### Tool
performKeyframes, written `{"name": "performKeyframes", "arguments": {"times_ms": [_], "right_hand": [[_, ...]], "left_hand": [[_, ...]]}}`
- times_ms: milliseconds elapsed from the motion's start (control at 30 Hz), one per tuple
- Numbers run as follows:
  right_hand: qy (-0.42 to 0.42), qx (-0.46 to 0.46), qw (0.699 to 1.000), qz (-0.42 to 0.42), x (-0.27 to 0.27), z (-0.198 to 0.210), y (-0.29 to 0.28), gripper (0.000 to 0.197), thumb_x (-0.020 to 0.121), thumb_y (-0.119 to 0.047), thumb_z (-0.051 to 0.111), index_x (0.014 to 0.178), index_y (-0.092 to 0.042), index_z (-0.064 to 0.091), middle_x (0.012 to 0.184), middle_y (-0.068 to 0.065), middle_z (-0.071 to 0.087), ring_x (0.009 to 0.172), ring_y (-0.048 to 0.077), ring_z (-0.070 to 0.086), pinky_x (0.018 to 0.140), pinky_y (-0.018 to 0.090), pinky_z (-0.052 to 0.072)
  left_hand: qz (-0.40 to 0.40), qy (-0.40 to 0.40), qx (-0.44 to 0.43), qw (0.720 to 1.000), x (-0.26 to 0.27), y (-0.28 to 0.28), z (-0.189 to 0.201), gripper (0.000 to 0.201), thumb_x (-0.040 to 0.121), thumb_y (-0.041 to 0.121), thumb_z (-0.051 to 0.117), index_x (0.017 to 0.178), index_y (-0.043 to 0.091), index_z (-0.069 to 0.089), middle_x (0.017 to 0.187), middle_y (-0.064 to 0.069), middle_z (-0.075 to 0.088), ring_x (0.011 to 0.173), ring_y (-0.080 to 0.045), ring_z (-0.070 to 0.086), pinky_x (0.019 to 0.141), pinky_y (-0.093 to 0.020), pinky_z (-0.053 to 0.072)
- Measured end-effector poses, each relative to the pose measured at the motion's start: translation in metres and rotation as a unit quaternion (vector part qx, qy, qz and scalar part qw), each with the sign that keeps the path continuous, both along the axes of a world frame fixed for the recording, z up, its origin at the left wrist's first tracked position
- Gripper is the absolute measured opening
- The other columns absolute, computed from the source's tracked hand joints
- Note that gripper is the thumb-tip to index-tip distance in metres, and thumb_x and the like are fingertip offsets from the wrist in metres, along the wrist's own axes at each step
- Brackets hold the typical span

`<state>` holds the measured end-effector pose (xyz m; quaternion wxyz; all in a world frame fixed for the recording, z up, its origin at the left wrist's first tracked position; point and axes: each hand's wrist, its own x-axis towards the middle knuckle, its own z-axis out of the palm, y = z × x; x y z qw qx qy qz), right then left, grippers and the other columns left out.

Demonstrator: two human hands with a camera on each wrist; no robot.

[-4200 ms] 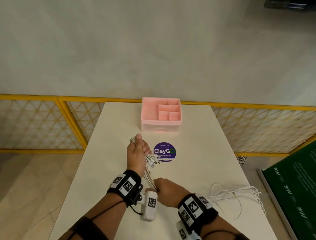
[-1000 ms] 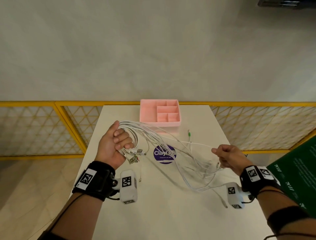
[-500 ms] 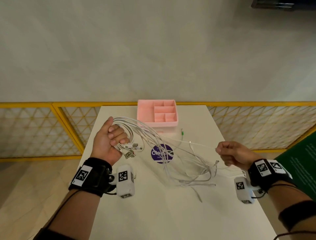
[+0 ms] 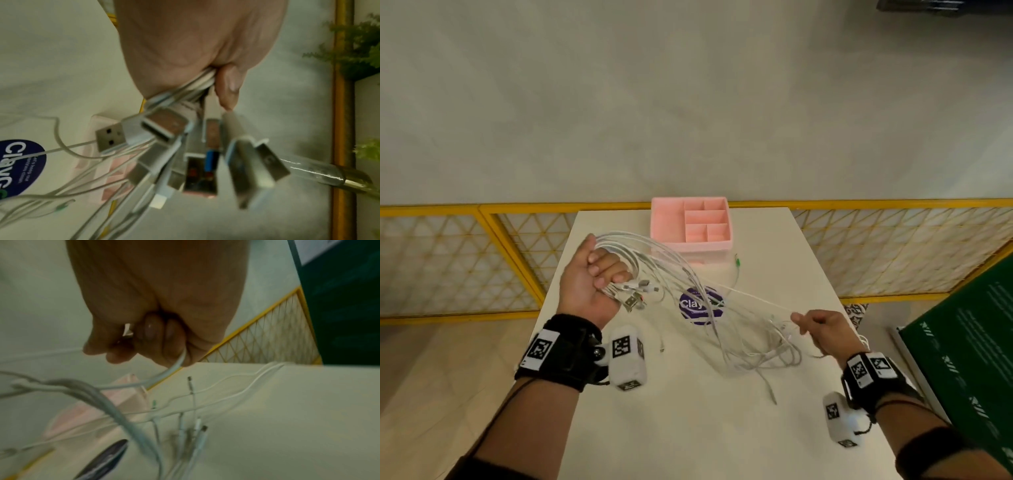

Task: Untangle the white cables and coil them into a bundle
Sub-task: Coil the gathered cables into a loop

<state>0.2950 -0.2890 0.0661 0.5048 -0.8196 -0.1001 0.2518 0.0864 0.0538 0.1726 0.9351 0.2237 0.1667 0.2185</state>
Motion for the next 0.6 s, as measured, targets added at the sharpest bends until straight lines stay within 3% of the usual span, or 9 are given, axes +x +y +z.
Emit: {"name": "performKeyframes", "arguments": {"times_ms": [100,167,233,300,367,433,500,567,600], "right_hand": [[-0.045,-0.025,0.997,-0.059,0.015,0.0,-0.012,0.048,0.078,-0.037,0.079,0.047,-0.018,0.049,0.048,0.0,0.036,0.049,0.018,0.031,0.051,0.027,0.027],[-0.036,0.01,0.992,-0.121,0.024,0.0,-0.012,0.051,0.082,-0.038,0.077,0.051,-0.018,0.043,0.052,0.004,0.035,0.048,0.02,0.036,0.052,0.031,0.032],[0.012,0.075,0.985,-0.157,0.028,0.0,-0.011,0.048,0.091,-0.038,0.068,0.058,-0.016,0.041,0.053,0.005,0.035,0.042,0.02,0.04,0.049,0.03,0.035],[0.076,0.143,0.977,-0.137,0.027,0.001,-0.013,0.047,0.096,-0.035,0.062,0.06,-0.018,0.038,0.053,0.004,0.032,0.037,0.016,0.032,0.042,0.024,0.026],[0.08,0.099,0.99,-0.06,0.025,-0.003,-0.015,0.049,0.092,-0.034,0.067,0.057,-0.021,0.035,0.053,0.005,0.029,0.04,0.013,0.022,0.042,0.02,0.016],[0.01,-0.022,0.999,0.028,0.024,-0.007,-0.019,0.054,0.084,-0.035,0.075,0.054,-0.021,0.033,0.054,0.003,0.027,0.045,0.015,0.022,0.047,0.024,0.018],[-0.084,-0.135,0.985,0.066,0.022,-0.004,-0.021,0.055,0.083,-0.04,0.075,0.054,-0.019,0.034,0.054,-0.001,0.028,0.05,0.015,0.027,0.051,0.029,0.023],[-0.135,-0.147,0.98,0.016,0.024,-0.009,-0.027,0.046,0.089,-0.038,0.07,0.059,-0.016,0.042,0.054,0.001,0.033,0.051,0.016,0.032,0.054,0.031,0.027],[-0.122,-0.106,0.986,-0.047,0.027,-0.016,-0.033,0.039,0.092,-0.033,0.067,0.064,-0.012,0.051,0.054,0.004,0.038,0.049,0.017,0.036,0.055,0.031,0.031]], "left_hand": [[-0.022,0.017,0.025,0.999,0.001,-0.004,-0.007,0.053,0.1,0.042,0.048,0.051,0.024,0.041,0.04,0.01,0.03,0.032,-0.007,0.027,0.042,-0.022,0.036],[-0.035,0.024,0.024,0.999,0.004,-0.009,-0.014,0.052,0.1,0.043,0.05,0.052,0.024,0.041,0.04,0.01,0.03,0.032,-0.007,0.027,0.042,-0.023,0.037],[-0.039,0.023,0.016,0.999,0.005,-0.009,-0.017,0.052,0.1,0.043,0.049,0.052,0.024,0.041,0.04,0.01,0.03,0.032,-0.007,0.027,0.042,-0.023,0.037],[-0.032,0.016,0.005,0.999,0.004,-0.004,-0.017,0.053,0.101,0.043,0.048,0.051,0.024,0.041,0.04,0.009,0.031,0.032,-0.007,0.028,0.043,-0.022,0.037],[-0.013,0.015,-0.001,1.0,0.0,0.004,-0.015,0.053,0.101,0.042,0.047,0.051,0.024,0.041,0.04,0.009,0.032,0.032,-0.007,0.028,0.043,-0.021,0.036],[-0.004,0.022,0.003,1.0,-0.002,0.009,-0.014,0.052,0.101,0.042,0.048,0.053,0.025,0.04,0.041,0.01,0.031,0.032,-0.007,0.028,0.042,-0.021,0.035],[-0.004,0.029,0.008,1.0,-0.003,0.011,-0.016,0.052,0.101,0.042,0.048,0.053,0.025,0.04,0.041,0.01,0.031,0.033,-0.007,0.027,0.042,-0.021,0.035],[0.003,0.025,0.008,1.0,-0.004,0.014,-0.019,0.052,0.101,0.042,0.047,0.053,0.025,0.04,0.041,0.01,0.031,0.033,-0.007,0.028,0.043,-0.021,0.036],[0.008,0.022,0.004,1.0,-0.006,0.016,-0.02,0.052,0.101,0.042,0.048,0.053,0.025,0.04,0.041,0.01,0.032,0.033,-0.007,0.029,0.044,-0.02,0.037]]}}
